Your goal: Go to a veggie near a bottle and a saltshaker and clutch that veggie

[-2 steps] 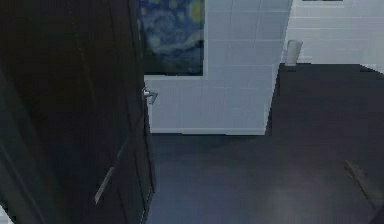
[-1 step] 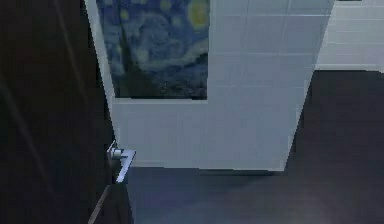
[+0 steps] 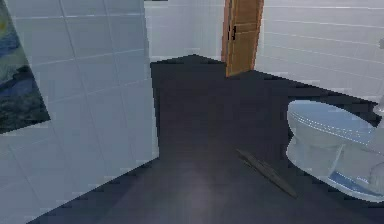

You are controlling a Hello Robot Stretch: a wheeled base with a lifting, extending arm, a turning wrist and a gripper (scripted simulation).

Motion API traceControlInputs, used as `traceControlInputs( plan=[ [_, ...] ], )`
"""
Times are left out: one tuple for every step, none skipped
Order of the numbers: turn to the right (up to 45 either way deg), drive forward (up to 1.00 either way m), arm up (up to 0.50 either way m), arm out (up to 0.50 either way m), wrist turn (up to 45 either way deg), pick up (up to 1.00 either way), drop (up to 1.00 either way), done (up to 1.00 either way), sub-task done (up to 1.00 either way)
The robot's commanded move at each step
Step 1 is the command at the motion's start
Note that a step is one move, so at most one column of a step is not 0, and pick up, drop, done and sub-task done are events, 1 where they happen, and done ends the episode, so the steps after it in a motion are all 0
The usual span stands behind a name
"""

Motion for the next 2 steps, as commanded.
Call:
traceControlInputs(
  plan=[
    [0.0,1.0,0.0,0.0,0.0,0.0,0.0,0.0,0.0],
    [3.0,0.0,0.0,0.0,0.0,0.0,0.0,0.0,0.0]
  ],
)
